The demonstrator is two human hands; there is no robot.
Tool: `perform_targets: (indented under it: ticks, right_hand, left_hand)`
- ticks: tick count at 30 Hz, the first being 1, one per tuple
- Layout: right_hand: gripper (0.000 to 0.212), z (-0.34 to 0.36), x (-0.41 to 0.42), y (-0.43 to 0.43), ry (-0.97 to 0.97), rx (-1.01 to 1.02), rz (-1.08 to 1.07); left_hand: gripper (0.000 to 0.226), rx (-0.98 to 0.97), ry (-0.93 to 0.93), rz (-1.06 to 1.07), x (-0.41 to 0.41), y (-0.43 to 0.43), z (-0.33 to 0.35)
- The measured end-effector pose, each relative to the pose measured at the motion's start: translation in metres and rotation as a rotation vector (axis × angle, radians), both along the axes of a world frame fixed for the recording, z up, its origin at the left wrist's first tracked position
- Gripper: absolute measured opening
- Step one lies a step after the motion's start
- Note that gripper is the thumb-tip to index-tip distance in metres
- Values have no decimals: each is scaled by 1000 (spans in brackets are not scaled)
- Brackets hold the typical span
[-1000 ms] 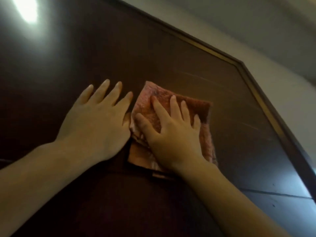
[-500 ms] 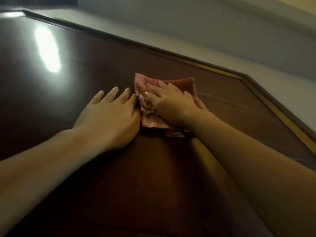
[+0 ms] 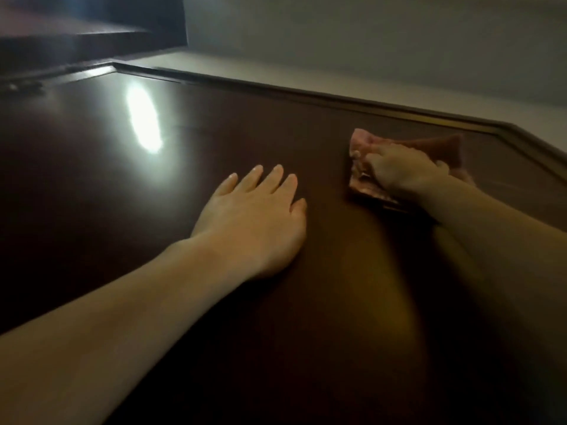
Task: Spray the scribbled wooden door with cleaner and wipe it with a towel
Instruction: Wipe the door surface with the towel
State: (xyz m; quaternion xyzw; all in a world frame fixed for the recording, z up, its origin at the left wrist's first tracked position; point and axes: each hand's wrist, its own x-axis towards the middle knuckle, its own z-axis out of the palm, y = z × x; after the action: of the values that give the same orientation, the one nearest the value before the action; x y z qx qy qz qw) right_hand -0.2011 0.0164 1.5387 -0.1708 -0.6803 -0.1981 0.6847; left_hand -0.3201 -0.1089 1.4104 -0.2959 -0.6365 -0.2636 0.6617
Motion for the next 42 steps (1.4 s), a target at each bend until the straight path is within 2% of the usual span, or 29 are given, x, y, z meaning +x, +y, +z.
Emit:
perform_targets:
  ticks: [3,7,10,12,14,16,25,29,31,33,35,38,40,42]
  right_hand:
    - [45,-24,-12,-16,24,45,66]
    - [51,-44,-21,-20,-74,177,45]
    - [56,-39,-9,-13,-136,177,34]
    - [56,-35,-5,-9,-171,191,39]
    - [55,-31,-1,-4,-190,202,56]
    - [54,-27,6,6,-183,182,55]
    - [55,-6,91,116,7,1,36]
    - [53,-20,132,165,97,-139,-35]
    - [52,-25,137,170,107,-124,-49]
    - [53,-27,136,169,127,-133,-10]
    - [62,-30,135,169,132,-141,-16]
    - [87,-41,130,171,114,-132,-73]
    - [77,-55,128,170,122,-144,-68]
    - [66,-73,127,169,111,-136,-92]
  left_hand:
    - [54,7,3,40,0,-2,-2]
    - [57,-3,-26,148,1,-1,-9]
    - [57,23,-97,147,11,8,-9]
    - [65,-18,-59,129,26,24,-6]
    - [63,-64,-33,34,43,43,-2]
    - [59,-82,-27,12,50,52,2]
    - [56,-131,-69,318,52,56,-2]
    - [61,-91,-27,208,49,58,-3]
    - [75,-68,-2,178,44,60,-1]
    - [73,-74,-28,170,45,60,-3]
    - [61,-66,-52,141,49,60,-3]
    - [60,-77,-31,198,48,59,2]
    - [64,-40,-17,188,42,62,7]
    - [66,9,31,89,37,66,10]
